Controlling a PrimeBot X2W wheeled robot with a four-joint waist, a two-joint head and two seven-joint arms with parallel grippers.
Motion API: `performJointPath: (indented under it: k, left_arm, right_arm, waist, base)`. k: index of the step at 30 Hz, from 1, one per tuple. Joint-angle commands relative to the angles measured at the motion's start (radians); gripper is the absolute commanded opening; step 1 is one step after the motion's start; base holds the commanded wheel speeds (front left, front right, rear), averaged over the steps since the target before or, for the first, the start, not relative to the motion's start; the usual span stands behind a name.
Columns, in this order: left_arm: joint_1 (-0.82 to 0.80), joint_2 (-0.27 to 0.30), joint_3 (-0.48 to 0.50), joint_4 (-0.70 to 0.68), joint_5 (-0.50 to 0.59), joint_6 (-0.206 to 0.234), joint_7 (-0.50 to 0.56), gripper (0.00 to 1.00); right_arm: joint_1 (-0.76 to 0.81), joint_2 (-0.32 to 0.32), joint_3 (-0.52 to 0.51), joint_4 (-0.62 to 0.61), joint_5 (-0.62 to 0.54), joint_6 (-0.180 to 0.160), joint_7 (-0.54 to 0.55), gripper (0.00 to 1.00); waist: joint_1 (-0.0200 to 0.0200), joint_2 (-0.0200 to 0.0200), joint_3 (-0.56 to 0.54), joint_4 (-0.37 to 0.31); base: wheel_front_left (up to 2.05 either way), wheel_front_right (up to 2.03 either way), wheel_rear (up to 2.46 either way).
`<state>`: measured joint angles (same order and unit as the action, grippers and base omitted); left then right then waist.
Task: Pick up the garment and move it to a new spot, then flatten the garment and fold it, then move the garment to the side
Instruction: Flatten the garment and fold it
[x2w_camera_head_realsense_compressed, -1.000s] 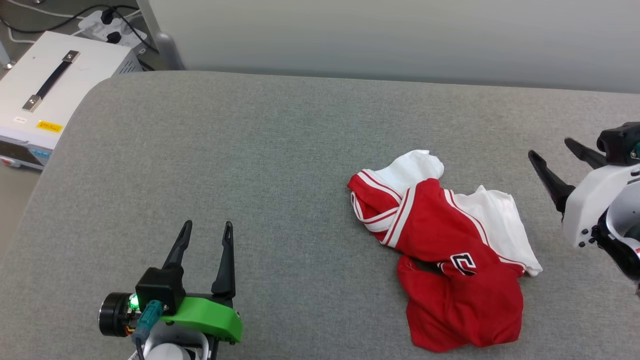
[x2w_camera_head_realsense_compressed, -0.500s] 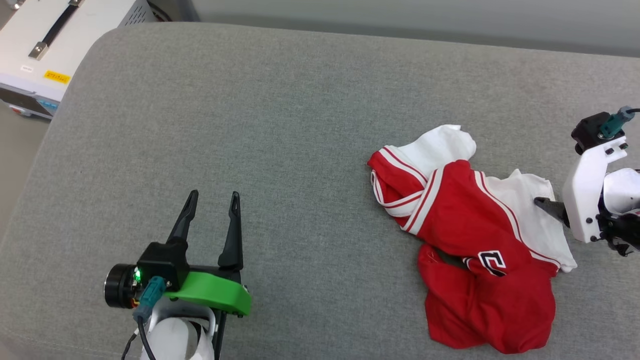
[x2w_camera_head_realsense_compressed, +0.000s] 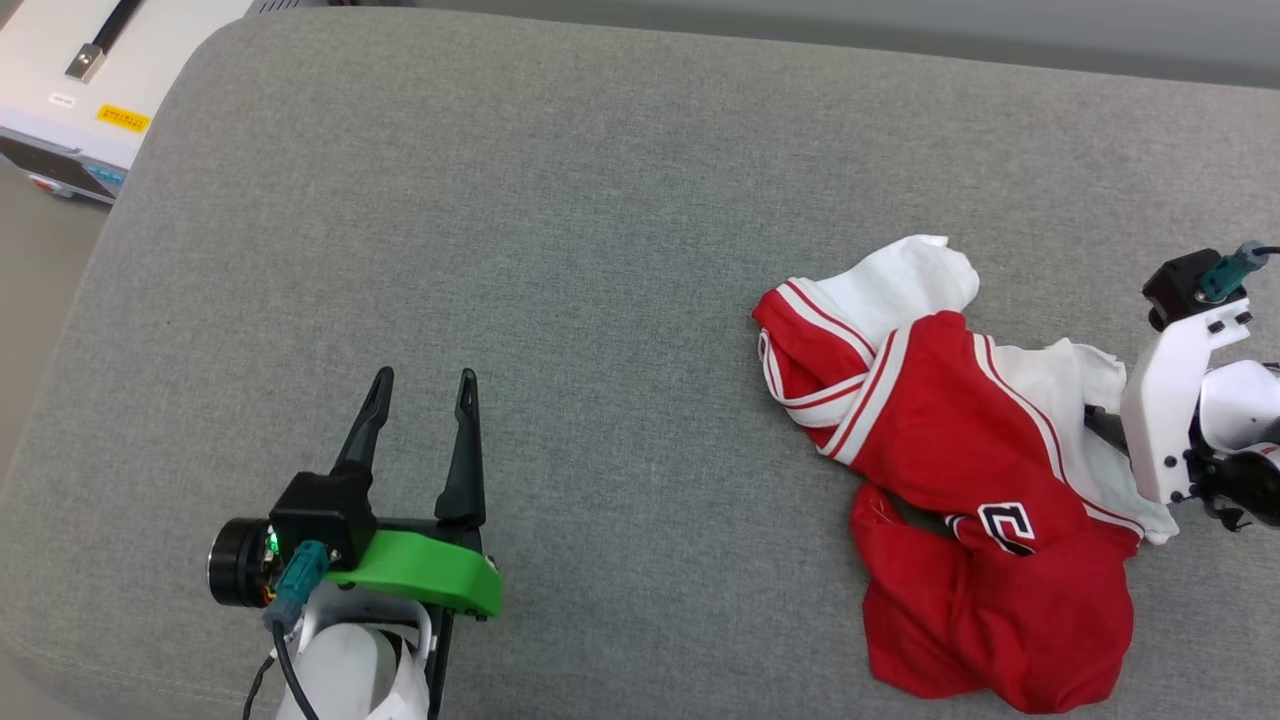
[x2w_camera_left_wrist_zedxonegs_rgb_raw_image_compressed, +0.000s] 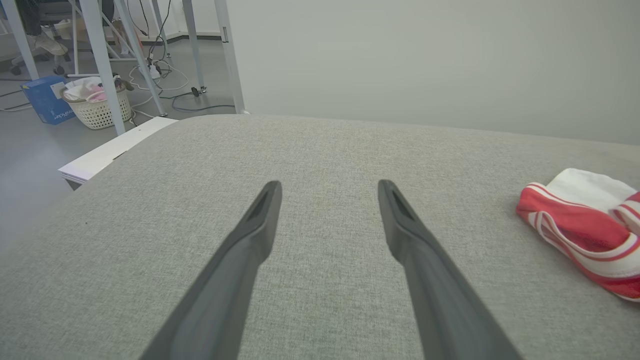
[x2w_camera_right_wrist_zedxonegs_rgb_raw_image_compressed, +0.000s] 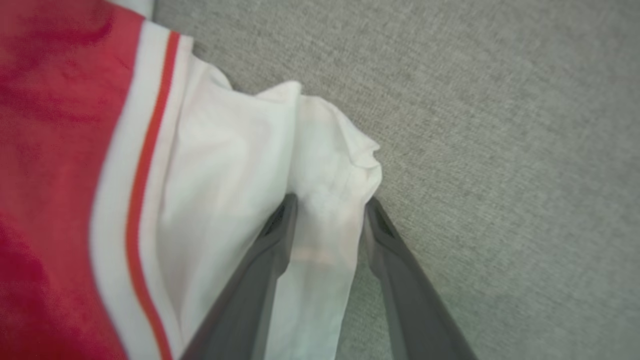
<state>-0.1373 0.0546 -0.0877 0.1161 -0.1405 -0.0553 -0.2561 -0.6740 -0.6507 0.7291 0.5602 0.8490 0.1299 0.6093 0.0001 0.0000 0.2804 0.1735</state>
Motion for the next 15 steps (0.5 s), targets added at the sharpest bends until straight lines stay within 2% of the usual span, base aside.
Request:
performJointPath:
  k: [1, 9, 15]
  left_arm:
    - [-0.007, -0.004, 0.004, 0.002, 0.007, 0.004, -0.006, 1.00]
    - [0.020, -0.004, 0.017, 0.013, 0.017, 0.000, -0.006, 1.00]
    - [0.049, -0.004, 0.030, 0.010, 0.018, 0.004, -0.006, 1.00]
  right_arm:
    - [0.043, 0.022, 0.045, 0.010, 0.055, 0.001, -0.013, 0.00]
    - [0.033, -0.070, 0.008, -0.079, 0.088, 0.001, -0.261, 0.00]
    - [0.202, -0.187, -0.105, -0.101, 0.166, 0.001, -0.371, 0.00]
  waist:
    - [-0.0001, 0.0000, -0.022, -0.016]
    - [-0.0001, 0.0000, -0.096, -0.044]
    - [-0.0001, 0.0000, -0.125, -0.064]
  base:
    - [0.00, 0.00, 0.00]
    - [0.00, 0.00, 0.00]
    - [0.00, 0.00, 0.00]
